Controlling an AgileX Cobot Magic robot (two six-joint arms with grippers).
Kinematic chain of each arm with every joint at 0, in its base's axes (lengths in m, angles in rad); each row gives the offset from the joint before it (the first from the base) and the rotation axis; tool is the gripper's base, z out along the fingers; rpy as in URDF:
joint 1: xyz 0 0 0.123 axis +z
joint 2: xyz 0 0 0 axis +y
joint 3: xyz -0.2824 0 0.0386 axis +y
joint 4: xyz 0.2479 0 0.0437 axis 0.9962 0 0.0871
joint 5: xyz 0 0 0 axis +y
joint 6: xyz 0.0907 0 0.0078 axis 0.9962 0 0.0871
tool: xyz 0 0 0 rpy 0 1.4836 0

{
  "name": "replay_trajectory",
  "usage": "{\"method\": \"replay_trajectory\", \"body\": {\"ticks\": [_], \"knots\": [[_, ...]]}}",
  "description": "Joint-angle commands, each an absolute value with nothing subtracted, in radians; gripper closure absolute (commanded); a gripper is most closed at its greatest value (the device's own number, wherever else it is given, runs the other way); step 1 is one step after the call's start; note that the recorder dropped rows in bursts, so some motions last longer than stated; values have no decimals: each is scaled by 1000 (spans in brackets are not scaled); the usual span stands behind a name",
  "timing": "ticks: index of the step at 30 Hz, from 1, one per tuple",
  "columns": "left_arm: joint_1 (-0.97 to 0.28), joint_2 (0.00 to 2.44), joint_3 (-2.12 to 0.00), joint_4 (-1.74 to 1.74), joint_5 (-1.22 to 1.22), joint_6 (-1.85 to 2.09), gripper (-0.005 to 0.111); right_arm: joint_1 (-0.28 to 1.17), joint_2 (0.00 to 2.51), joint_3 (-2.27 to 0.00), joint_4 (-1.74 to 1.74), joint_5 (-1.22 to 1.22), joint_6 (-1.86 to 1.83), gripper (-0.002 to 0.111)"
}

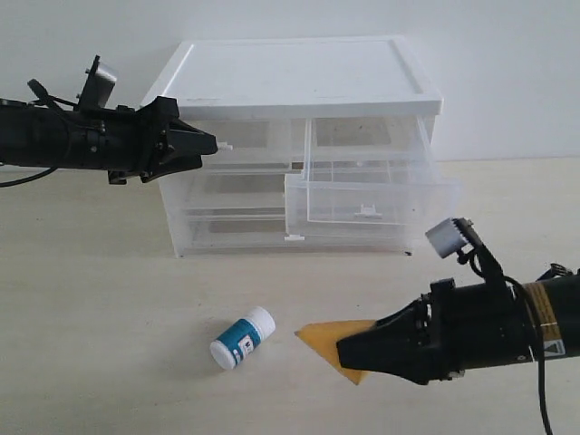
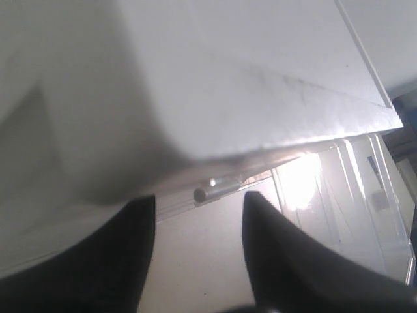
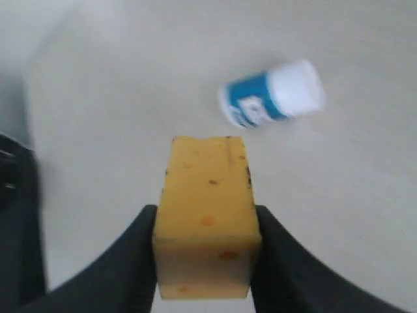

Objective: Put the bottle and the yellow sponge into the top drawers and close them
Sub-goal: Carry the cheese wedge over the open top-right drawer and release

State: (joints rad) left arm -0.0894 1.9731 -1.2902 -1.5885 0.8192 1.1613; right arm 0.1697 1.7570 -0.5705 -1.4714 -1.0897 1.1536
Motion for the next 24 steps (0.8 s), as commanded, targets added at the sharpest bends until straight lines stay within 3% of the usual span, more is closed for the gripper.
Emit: {"method": "replay_trajectory", "body": {"ticks": [1, 12, 19, 24], "knots": [[-81, 1977, -1303, -1614, 774, 1159, 65, 172, 1688, -570, -1435, -1221, 1194, 108], [-81, 1977, -1303, -1611, 776, 1158, 65, 169, 1392, -638, -1274, -1215, 1336, 108], [-81, 1977, -1303, -1611, 780, 1158, 65, 169, 1345, -848, -1273, -752, 1536, 108], [-81, 1977, -1303, -1611, 775, 1158, 65, 169, 1406, -909, -1269, -583, 1567, 108]]}}
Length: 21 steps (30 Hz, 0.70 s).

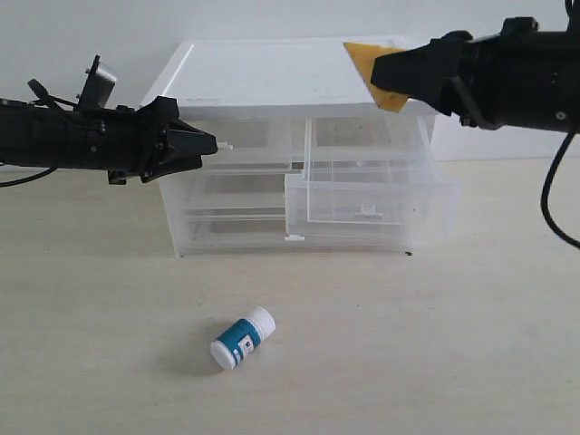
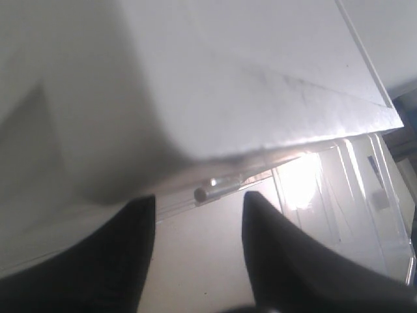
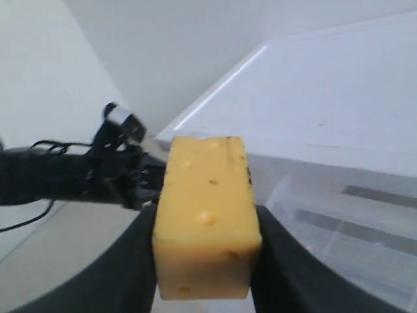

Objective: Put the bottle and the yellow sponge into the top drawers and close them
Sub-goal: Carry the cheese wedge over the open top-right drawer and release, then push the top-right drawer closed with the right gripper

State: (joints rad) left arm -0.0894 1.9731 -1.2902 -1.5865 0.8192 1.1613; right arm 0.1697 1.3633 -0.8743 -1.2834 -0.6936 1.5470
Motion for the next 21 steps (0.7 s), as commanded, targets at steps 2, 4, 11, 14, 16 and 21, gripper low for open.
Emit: {"method": "replay_trajectory", "body": {"ticks": [2, 4, 11, 14, 16, 21], "knots": [[-81, 1977, -1303, -1611, 775, 1158, 65, 169, 1460, -920, -1257, -569, 1563, 108], [-81, 1977, -1303, -1611, 775, 1158, 65, 169, 1512, -922, -1203, -563, 1528, 108], [-81, 1977, -1303, -1606, 775, 1158, 65, 172, 1556, -925, -1173, -580, 1482, 55], [-81, 1977, -1303, -1606, 775, 1158, 65, 172, 1556, -930, -1195, -617, 1484, 54], [-81, 1977, -1303, -1606, 775, 1158, 65, 172, 1546, -930, -1208, -681, 1536, 55], [-81, 1977, -1303, -1602, 775, 1158, 65, 172, 1421, -930, -1450, -761, 1813, 63]]}}
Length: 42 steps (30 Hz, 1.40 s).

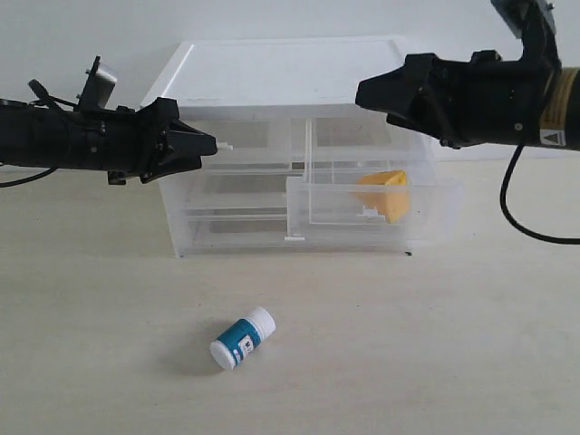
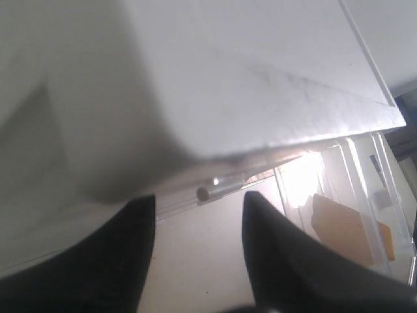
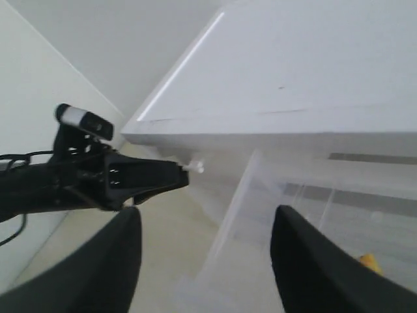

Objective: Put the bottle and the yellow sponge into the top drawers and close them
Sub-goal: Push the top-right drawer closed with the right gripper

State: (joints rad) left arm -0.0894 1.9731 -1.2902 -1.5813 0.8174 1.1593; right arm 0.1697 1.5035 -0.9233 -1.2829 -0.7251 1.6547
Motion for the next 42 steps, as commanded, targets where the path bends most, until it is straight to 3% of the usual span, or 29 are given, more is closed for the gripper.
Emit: {"method": "replay_trajectory", "body": {"ticks": [1, 3, 5, 6, 12, 20, 42], "knots": [[-81, 1977, -1303, -1602, 775, 1158, 65, 172, 1394, -930, -1528, -763, 1861, 69], [-81, 1977, -1303, -1602, 775, 1158, 65, 172, 1346, -930, -1681, -779, 1973, 83], [-81, 1977, -1303, -1602, 775, 1158, 65, 170, 1314, -919, -1744, -847, 2021, 105], [-81, 1977, -1303, -1602, 775, 1158, 65, 170, 1300, -899, -1744, -903, 2004, 108], [-81, 1977, -1303, -1603, 786, 1158, 65, 172, 1297, -825, -1744, -987, 1923, 108], [-81, 1977, -1303, -1603, 786, 1158, 65, 172, 1301, -676, -1744, -633, 1913, 108], [-81, 1977, -1303, -1605, 789, 1158, 65, 172, 1503, -780, -1514, -511, 1651, 108]]}}
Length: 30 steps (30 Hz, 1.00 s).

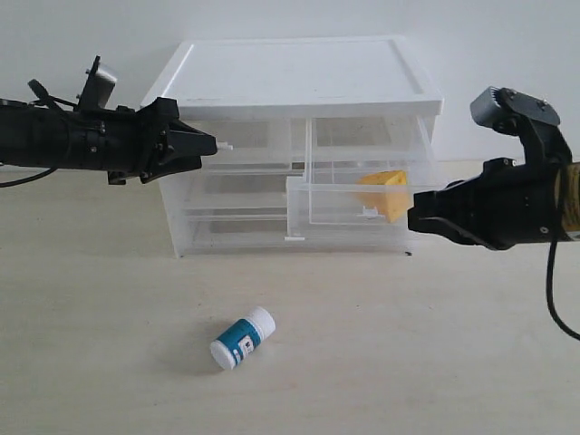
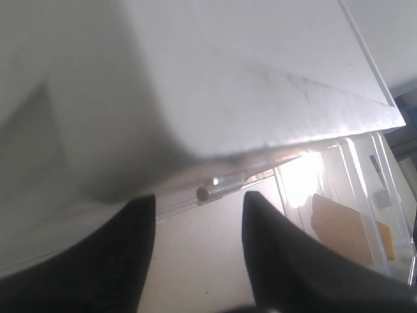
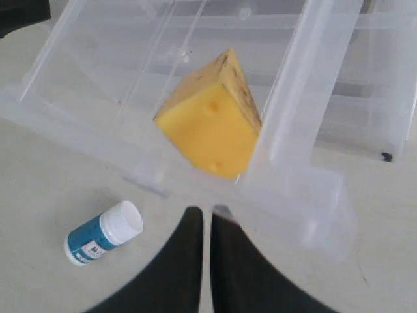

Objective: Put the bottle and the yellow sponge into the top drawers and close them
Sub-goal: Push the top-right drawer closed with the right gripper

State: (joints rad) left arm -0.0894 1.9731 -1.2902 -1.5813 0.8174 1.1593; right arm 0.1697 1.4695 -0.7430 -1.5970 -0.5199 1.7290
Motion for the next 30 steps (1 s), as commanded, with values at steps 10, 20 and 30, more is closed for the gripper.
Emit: {"method": "replay_trajectory", "body": {"ticks": [10, 20, 30], "knots": [[-81, 1977, -1303, -1607, 789, 1158, 65, 172, 1512, -866, -1452, -455, 1609, 108], [-81, 1977, -1303, -1607, 789, 1158, 65, 172, 1595, -963, -1434, -437, 1604, 108], [-81, 1977, -1303, -1607, 789, 1158, 65, 172, 1691, -1067, -1353, -446, 1596, 108]]}}
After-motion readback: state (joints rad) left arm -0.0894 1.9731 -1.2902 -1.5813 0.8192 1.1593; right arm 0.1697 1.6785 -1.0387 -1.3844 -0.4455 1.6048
